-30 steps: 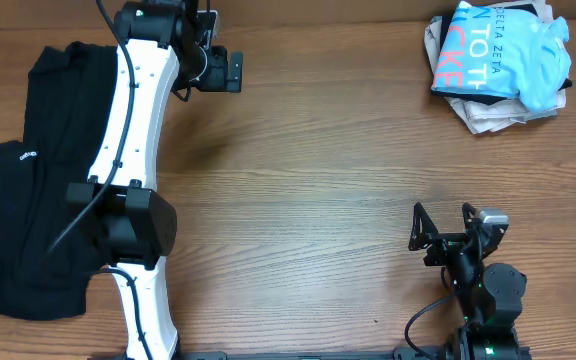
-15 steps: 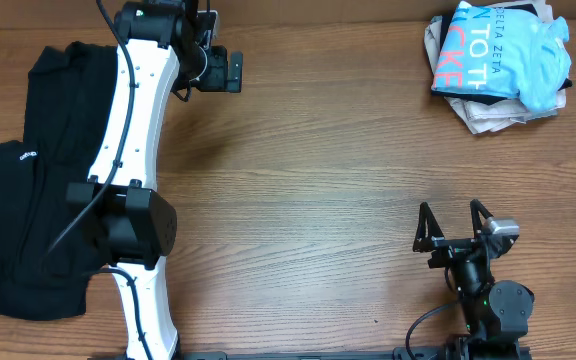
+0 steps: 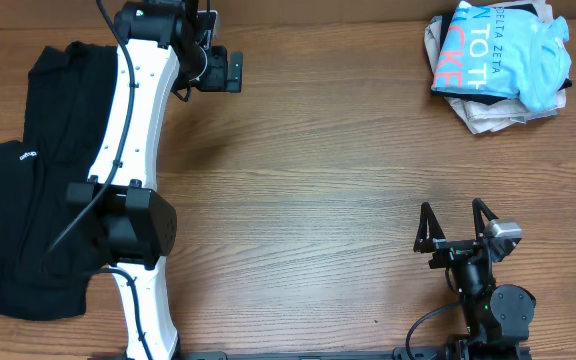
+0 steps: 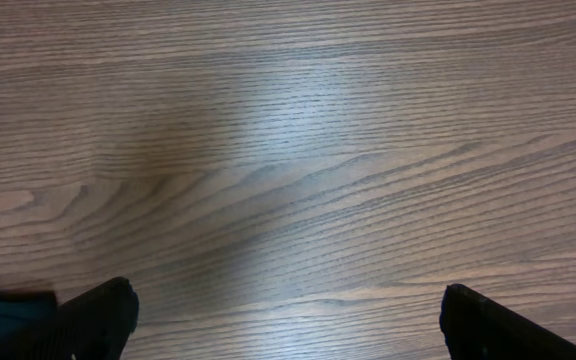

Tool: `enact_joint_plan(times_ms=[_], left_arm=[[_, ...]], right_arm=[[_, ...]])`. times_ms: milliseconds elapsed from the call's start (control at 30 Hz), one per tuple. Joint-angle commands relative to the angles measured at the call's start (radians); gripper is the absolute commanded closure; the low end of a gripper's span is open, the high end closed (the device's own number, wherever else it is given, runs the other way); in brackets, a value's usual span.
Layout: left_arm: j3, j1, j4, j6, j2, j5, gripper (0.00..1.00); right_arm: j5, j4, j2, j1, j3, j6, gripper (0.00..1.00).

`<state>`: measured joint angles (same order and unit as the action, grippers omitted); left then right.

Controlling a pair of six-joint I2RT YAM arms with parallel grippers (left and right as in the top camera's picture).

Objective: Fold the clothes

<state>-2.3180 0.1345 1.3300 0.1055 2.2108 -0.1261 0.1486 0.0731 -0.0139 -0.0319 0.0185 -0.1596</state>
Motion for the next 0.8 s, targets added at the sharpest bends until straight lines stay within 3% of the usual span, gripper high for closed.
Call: enact_joint_plan(times_ms=[0,500,633,767], left_arm=[[-0.021,-0.01,-0.002,0.014,-0.007,0.003,0.0],[-0.02,0.003,-0.001,0.014,-0.029,0.003,0.0],[0.008,0.01,-0.002,0.014,-0.107,0.003,0.0],[0.154,-0.005,-0.018,0.014,-0.27,0.003,0.0]], right_arm=[[-0.014,-0.003,0.011,0.003,-0.01,0.003,0.0],[-0.014,-0.003,0.011,0.003,-0.01,0.003,0.0],[-0.014,-0.003,0.011,0.003,-0.01,0.003,0.0],[-0.014,-0.003,0.011,0.003,-0.01,0.003,0.0]])
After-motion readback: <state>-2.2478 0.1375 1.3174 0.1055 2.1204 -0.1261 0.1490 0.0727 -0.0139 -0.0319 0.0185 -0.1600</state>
